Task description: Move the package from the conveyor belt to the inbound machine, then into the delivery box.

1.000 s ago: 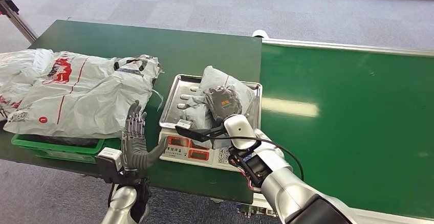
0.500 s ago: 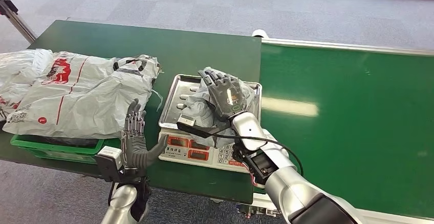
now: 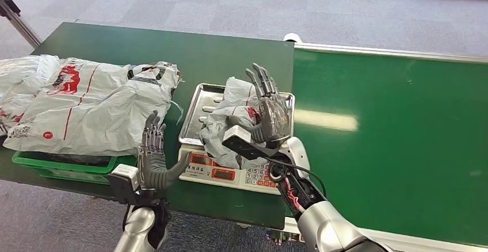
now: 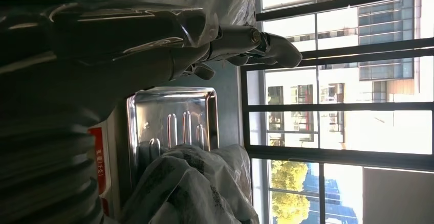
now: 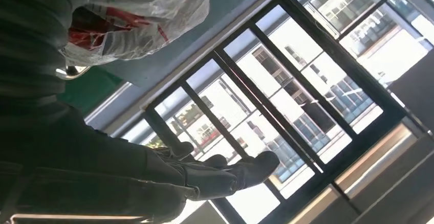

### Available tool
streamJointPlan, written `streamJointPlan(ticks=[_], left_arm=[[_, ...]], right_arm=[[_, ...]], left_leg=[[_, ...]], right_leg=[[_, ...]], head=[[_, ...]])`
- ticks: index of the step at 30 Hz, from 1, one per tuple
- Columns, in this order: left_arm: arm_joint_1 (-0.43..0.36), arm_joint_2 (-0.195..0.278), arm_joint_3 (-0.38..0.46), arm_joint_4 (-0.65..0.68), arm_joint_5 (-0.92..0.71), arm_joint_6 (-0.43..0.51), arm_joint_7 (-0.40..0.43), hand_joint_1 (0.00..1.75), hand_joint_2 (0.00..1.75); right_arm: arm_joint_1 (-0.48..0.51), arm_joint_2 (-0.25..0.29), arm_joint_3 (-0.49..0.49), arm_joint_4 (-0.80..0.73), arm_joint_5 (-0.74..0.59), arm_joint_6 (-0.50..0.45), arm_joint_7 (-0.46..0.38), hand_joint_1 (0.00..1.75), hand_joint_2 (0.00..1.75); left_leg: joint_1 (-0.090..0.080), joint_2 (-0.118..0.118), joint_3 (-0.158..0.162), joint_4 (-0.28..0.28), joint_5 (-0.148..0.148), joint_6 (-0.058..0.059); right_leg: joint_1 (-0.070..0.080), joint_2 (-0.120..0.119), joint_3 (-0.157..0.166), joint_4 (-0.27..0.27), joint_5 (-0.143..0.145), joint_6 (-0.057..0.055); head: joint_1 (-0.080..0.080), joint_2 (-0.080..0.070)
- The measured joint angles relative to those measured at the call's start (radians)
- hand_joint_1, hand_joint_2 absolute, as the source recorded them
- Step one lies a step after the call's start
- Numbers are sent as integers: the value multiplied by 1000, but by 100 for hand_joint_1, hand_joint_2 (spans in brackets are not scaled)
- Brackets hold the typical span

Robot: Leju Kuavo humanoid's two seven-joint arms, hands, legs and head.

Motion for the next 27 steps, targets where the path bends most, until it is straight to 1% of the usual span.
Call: streamJointPlan(ticks=[4, 7, 10, 13, 17, 20, 24, 27], left_arm=[[-3, -2, -1, 6, -2, -1, 0, 0, 175], [-4, -3, -2, 8, -2, 0, 0, 0, 175], [-4, -3, -5, 9, -2, 13, 0, 0, 175], [-4, -3, -6, 9, -1, 30, 0, 0, 175], [-10, -3, -8, 10, -16, 55, 0, 0, 175], [-37, -2, -33, 19, -76, 110, 0, 0, 175], [-114, 4, -106, 75, -135, 193, 0, 0, 175], [-203, 7, -144, 178, -203, 225, 1, 0, 175]], right_arm=[[47, -5, -6, -85, -88, 8, -4, 0, 175], [90, -19, 18, -175, -231, -15, -6, 0, 175], [140, -43, 42, -271, -377, -31, -7, 0, 175], [205, -78, 43, -370, -469, -26, -7, 0, 175], [312, -118, 33, -526, -495, -27, -8, 0, 175], [383, -135, 28, -622, -495, -26, -8, 0, 175], [473, -142, -3, -716, -522, 12, -8, 0, 175], [521, -141, -38, -747, -528, 51, -8, 0, 175]], left_leg=[[0, 0, 0, 0, 0, 0], [0, 0, 0, 0, 0, 0], [0, 1, 0, 0, 0, 0], [0, 0, -1, 0, 0, 0], [0, 0, -1, 0, -1, 0], [0, 0, -1, 0, -1, 0], [0, 0, -1, 0, -1, 0], [0, 0, -1, 0, 0, 0]], right_leg=[[0, 0, -1, 0, 0, 0], [0, 0, -1, 0, 0, 0], [0, 1, -1, 0, 0, 0], [0, 0, -1, 0, 0, 0], [0, 0, -1, -1, 0, 0], [0, 0, -2, -1, 0, 0], [0, 0, -1, -1, 0, 0], [0, 0, -1, -1, 0, 0]], head=[[0, 0], [0, 0], [0, 0], [0, 0], [0, 0], [0, 0], [0, 0], [0, 0]])
